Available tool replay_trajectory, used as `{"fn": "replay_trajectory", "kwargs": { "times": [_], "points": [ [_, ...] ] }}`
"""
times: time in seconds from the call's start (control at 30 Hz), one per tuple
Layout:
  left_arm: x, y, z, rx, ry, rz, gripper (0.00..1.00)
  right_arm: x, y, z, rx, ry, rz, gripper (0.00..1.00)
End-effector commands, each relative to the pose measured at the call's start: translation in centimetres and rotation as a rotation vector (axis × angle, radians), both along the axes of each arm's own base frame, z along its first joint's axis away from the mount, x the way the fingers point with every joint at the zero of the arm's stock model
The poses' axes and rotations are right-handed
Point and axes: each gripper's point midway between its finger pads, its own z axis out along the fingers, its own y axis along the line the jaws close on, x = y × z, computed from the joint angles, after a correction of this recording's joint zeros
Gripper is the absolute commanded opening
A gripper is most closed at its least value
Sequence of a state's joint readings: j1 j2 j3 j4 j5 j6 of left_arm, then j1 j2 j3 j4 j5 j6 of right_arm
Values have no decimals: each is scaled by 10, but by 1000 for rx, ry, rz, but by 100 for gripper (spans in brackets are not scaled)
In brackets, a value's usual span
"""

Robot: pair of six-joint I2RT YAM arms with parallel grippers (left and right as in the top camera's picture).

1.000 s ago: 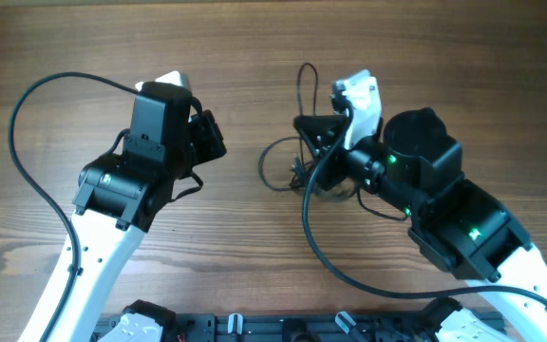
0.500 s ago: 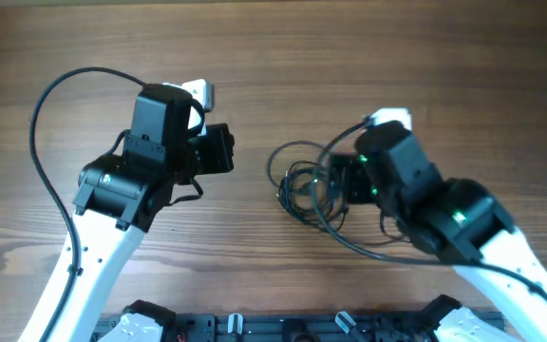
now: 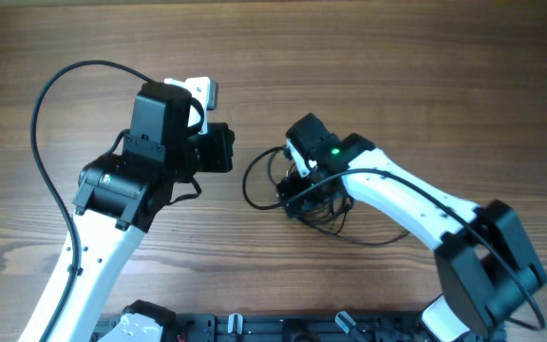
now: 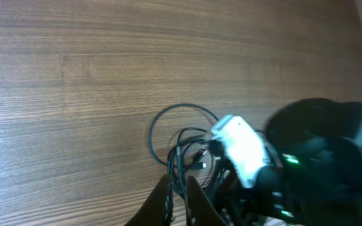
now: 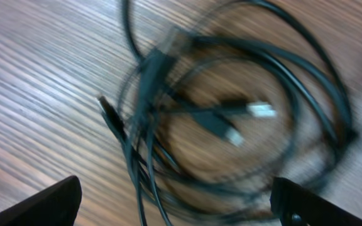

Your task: Untangle cables

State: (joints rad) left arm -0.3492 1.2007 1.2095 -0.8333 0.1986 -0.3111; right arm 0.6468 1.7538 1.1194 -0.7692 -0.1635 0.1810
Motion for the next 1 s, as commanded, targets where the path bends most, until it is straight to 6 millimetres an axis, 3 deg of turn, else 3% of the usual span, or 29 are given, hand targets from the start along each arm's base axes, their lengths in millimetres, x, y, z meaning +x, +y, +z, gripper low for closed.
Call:
{"fn": "replay_trajectory", "kwargs": {
  "times": [0.0,0.13,0.2,0.3,0.4,0.63,0.87,0.97],
  "points": [
    [3,4,4,19,-23,2,11,-17,17,-17,79,102,119,96],
    [6,3,6,13,-38,3,11,-17,19,-23,86,114,117,77],
    [8,2,8,10,-48,3,9,-4,29,-21,122,78,60,69],
    [9,2,9,8,-55,3,6,16,49,-13,213,28,-38,69],
    [12,6,10,18,-67,25,4,20,57,-9,256,13,-30,69],
    [14,8,11,24,-73,37,4,12,49,-19,227,52,-79,69],
    [17,14,11,46,-84,61,4,-5,33,-43,187,96,-141,69],
    [17,14,11,46,-84,61,4,-8,31,-50,193,91,-142,53]
  ]
}}
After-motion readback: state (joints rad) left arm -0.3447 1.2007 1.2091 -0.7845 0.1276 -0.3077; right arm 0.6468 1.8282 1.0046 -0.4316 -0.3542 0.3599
